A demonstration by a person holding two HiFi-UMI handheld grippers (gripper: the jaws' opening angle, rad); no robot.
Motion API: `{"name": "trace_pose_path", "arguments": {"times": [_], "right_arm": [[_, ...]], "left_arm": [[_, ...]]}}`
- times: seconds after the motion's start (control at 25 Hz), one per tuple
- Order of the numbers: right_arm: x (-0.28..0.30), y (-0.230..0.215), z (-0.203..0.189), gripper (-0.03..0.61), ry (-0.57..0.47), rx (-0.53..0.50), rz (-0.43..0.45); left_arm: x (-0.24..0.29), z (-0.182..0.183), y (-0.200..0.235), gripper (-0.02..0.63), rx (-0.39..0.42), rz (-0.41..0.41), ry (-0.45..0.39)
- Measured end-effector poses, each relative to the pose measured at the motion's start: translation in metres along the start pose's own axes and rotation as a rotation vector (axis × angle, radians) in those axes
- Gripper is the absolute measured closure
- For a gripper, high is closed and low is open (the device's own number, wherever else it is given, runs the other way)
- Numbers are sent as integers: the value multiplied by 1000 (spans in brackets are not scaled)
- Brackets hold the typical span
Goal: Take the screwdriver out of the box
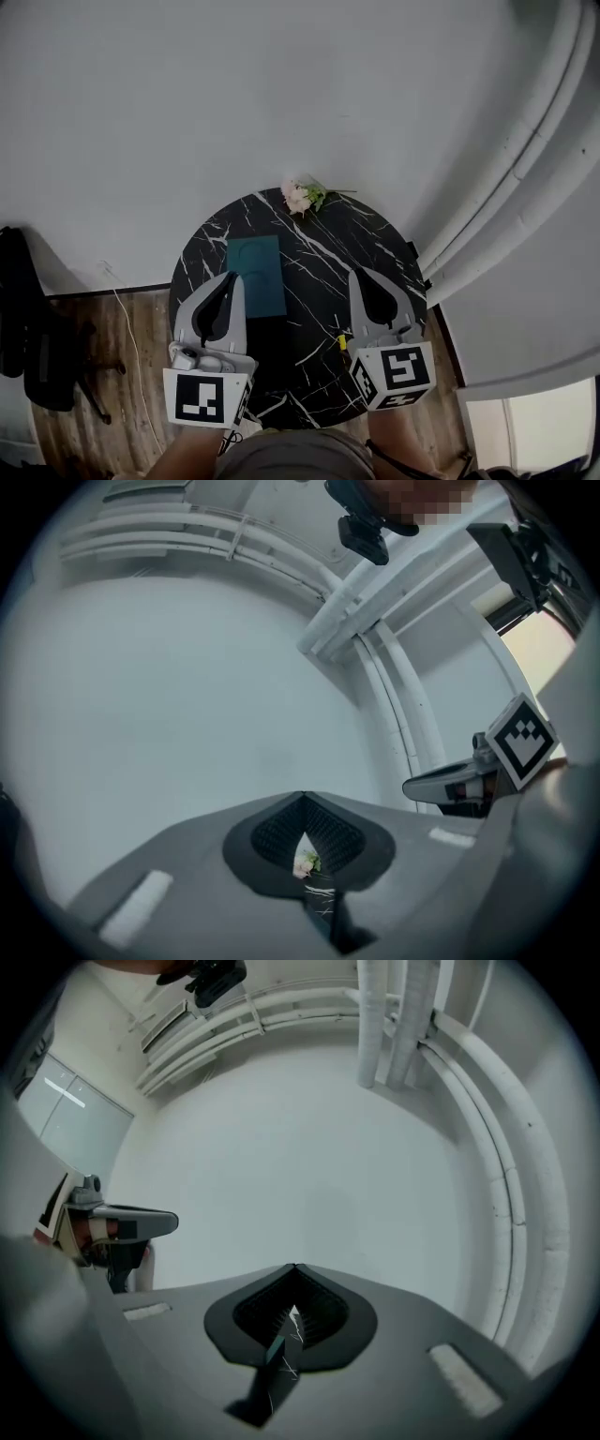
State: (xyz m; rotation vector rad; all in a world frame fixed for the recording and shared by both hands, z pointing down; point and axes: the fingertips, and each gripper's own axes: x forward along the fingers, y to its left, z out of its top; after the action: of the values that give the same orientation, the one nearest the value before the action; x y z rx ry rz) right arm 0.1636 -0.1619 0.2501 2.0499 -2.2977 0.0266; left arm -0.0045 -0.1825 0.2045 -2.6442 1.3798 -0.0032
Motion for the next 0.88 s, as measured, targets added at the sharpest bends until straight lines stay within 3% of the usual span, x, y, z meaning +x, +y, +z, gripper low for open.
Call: {"name": "trace_pose_path", "arguments": {"times": [0.24,0.88], "right_arm": [[-8,20,27,554,-63,-58,43],[-18,28,27,554,-58,-73,58]], "left_arm": [[-7,15,8,614,16,28,-35],[-14,22,3,614,18,29,-53]]}}
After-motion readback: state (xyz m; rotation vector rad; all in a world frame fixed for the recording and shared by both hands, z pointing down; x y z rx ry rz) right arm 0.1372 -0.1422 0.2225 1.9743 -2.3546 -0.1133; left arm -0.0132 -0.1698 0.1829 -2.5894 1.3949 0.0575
